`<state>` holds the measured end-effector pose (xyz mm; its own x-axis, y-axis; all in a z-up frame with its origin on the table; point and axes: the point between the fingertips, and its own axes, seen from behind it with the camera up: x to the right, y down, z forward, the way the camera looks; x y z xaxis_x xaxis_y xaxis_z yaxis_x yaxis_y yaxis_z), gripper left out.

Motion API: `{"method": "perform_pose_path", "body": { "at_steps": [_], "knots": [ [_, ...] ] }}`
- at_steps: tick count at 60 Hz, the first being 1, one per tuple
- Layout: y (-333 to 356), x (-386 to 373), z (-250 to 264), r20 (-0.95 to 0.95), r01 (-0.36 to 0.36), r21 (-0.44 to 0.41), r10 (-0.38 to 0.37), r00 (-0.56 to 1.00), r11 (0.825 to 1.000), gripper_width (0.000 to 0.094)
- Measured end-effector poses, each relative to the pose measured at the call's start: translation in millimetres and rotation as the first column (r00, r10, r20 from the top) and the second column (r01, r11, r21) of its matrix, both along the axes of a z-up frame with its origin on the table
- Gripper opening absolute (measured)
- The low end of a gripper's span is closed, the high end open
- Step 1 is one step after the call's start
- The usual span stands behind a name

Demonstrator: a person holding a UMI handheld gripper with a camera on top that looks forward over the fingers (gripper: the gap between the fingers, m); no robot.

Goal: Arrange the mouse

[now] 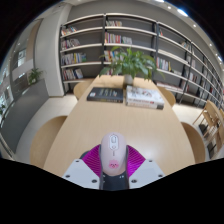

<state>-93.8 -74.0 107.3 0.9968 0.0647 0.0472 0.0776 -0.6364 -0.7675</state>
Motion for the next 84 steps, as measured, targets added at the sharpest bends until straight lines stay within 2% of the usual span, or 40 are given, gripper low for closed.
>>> {"method": "perform_pose_path", "body": {
  "at_steps": [7, 12, 16, 18, 28, 31, 35, 38, 45, 58, 67, 84],
  "knots": [
    [-19, -12, -71, -0.042, 0.037, -0.13, -0.042, 0.998, 0.991, 0.0287],
    [-30, -15, -102, -0.033, 0.039, -0.17, -0.046, 0.998, 0.985, 0.0287],
    [-35, -19, -118, -0.042, 0.041, -0.201, -0.05, 0.998, 0.979, 0.0327],
    [-31, -19, -117, -0.042, 0.044, -0.175, -0.052, 0.998, 0.984, 0.0328],
    [-30, -18, -121, -0.036, 0.044, -0.174, -0.051, 0.998, 0.984, 0.0447],
    [-35, -19, -121, -0.047, 0.048, -0.195, -0.058, 0.997, 0.98, 0.0513],
    [-33, -11, -111, -0.043, 0.086, -0.197, -0.096, 0.994, 0.977, 0.0773],
    [-37, -6, -95, -0.04, 0.104, -0.176, -0.113, 0.993, 0.979, 0.083],
    [-45, 6, -45, -0.049, 0.133, -0.116, -0.14, 0.989, 0.984, 0.084],
    [-100, 30, 38, -0.06, 0.127, -0.036, -0.129, 0.99, 0.991, 0.084],
    [-142, 51, 62, -0.044, 0.111, -0.007, -0.112, 0.993, 0.994, 0.0835],
    [-206, 65, 76, -0.051, 0.075, 0.012, -0.074, 0.996, 0.997, 0.0823]
  ]
}}
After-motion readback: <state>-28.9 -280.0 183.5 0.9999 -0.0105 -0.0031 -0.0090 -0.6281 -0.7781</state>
